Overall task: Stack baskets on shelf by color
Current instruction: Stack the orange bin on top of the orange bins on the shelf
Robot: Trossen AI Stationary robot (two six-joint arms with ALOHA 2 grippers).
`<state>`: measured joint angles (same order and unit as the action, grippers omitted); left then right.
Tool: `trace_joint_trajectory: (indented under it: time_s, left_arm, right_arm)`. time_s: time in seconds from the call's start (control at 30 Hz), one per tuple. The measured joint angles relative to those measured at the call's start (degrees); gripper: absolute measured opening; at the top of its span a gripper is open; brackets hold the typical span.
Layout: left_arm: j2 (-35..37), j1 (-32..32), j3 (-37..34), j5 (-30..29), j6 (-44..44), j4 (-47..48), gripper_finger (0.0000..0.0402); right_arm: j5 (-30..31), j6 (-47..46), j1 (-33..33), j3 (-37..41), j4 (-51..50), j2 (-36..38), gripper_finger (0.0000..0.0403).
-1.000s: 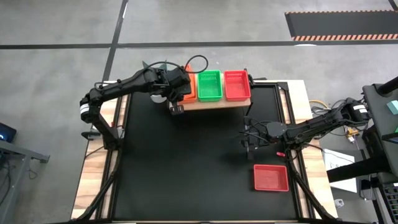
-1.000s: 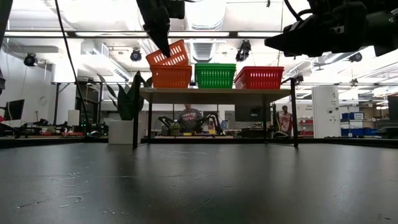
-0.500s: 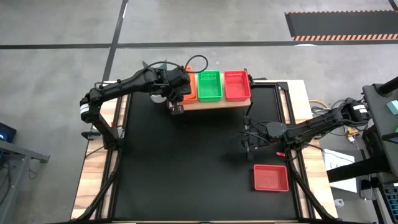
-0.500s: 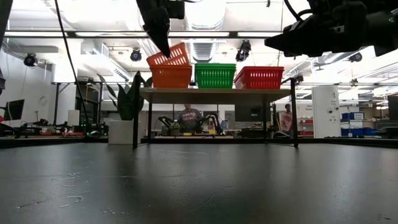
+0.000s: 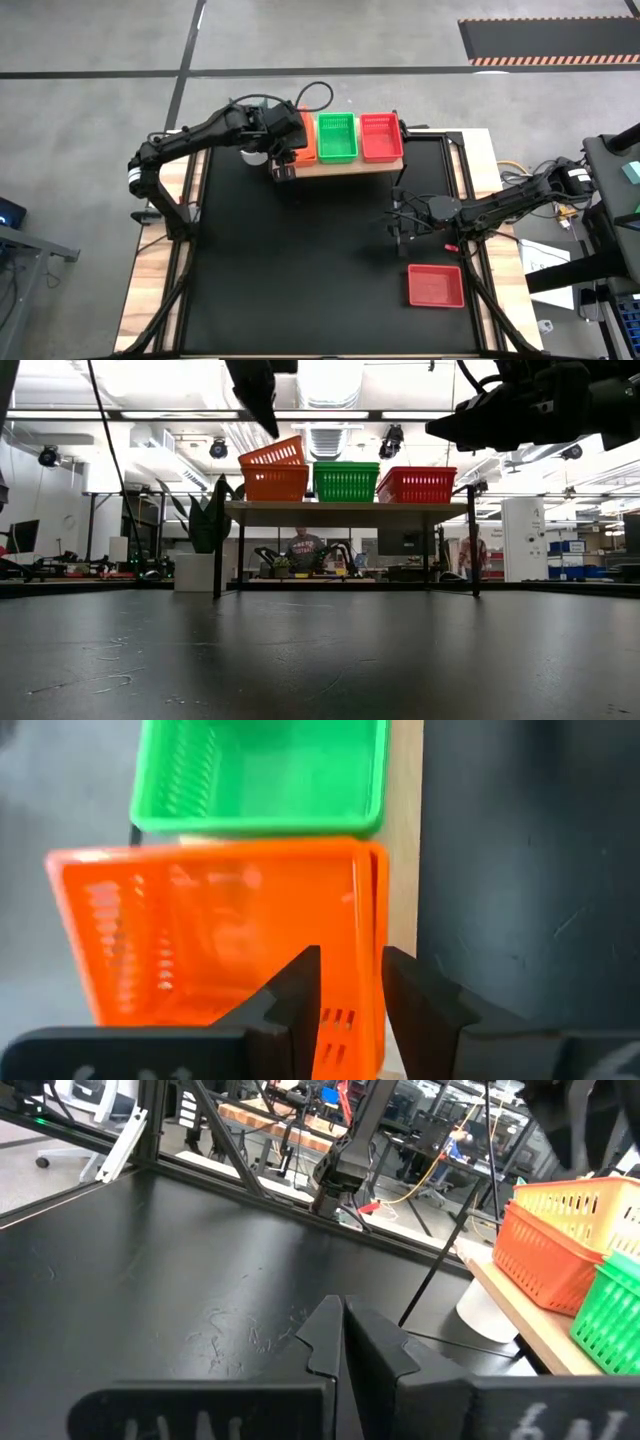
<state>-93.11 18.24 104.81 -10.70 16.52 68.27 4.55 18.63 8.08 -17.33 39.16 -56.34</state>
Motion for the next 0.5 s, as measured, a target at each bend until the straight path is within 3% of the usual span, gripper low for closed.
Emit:
trace_joint_trajectory:
  time_s: [0.13,0.37,0.5]
  left_arm:
    - [0.6,0.0,1.6,0.0,3.7,-4.5,0.0088]
    - [0.3,2.1,-0.3,-0.3,10.8,-18.1,0.0009]
    - [-0.3,4.2,-2.1,-0.5,10.9,-20.9,0.0003]
  right_arm:
    - [0.0,0.3,0.0,0.0,0.0,0.0,0.0009]
    - [0.0,0.1,0.0,0.0,-0.2,0.0,0.0009]
    - [0.0,0.0,0.0,0.0,-0.6,0.0,0.0009]
